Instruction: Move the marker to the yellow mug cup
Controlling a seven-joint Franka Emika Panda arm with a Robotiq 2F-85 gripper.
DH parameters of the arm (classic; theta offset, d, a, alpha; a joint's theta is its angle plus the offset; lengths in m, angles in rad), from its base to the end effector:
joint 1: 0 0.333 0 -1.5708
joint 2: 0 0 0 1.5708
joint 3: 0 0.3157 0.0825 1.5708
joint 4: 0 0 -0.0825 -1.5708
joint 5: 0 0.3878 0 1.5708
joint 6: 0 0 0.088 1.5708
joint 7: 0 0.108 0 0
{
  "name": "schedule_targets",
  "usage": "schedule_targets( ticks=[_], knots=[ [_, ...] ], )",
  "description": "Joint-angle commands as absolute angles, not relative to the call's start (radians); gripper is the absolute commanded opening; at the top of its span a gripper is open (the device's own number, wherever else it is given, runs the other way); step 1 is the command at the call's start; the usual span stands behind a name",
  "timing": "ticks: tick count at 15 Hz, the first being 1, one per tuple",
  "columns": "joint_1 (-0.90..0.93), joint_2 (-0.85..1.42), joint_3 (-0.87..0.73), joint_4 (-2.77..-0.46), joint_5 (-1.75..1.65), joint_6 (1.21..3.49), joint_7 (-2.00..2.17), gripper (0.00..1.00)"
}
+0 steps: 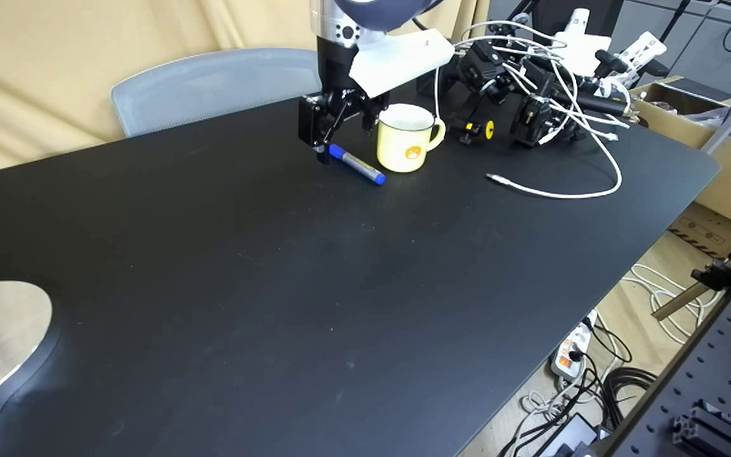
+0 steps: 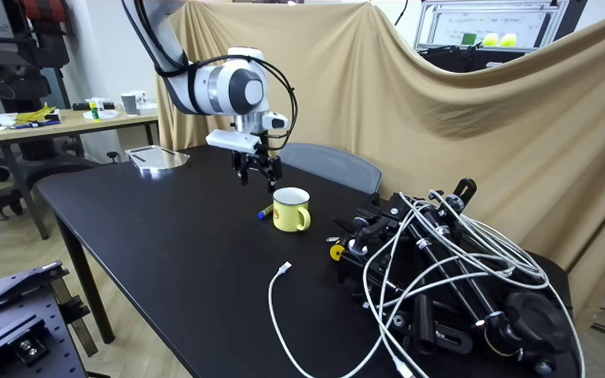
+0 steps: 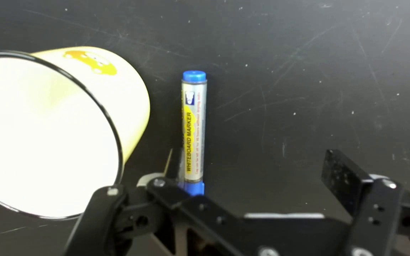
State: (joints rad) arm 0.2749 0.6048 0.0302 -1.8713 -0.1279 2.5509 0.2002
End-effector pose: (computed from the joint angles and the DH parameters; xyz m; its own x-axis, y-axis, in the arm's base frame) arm 0.6174 0.1951 0.1907 0.9758 0.2023 0.0834 0.1990 -0.9789 0.0461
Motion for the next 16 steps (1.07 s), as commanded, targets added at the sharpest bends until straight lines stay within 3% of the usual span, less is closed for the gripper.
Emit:
schedule_targets(
  ticks=[1, 16],
  knots=[
    [0.317, 0.628, -0.002, -1.826, -0.162, 2.529, 0.265, 1.00],
    [0.284, 0.700, 0.006, -1.751, -0.130, 2.372, 0.244, 1.00]
  ],
)
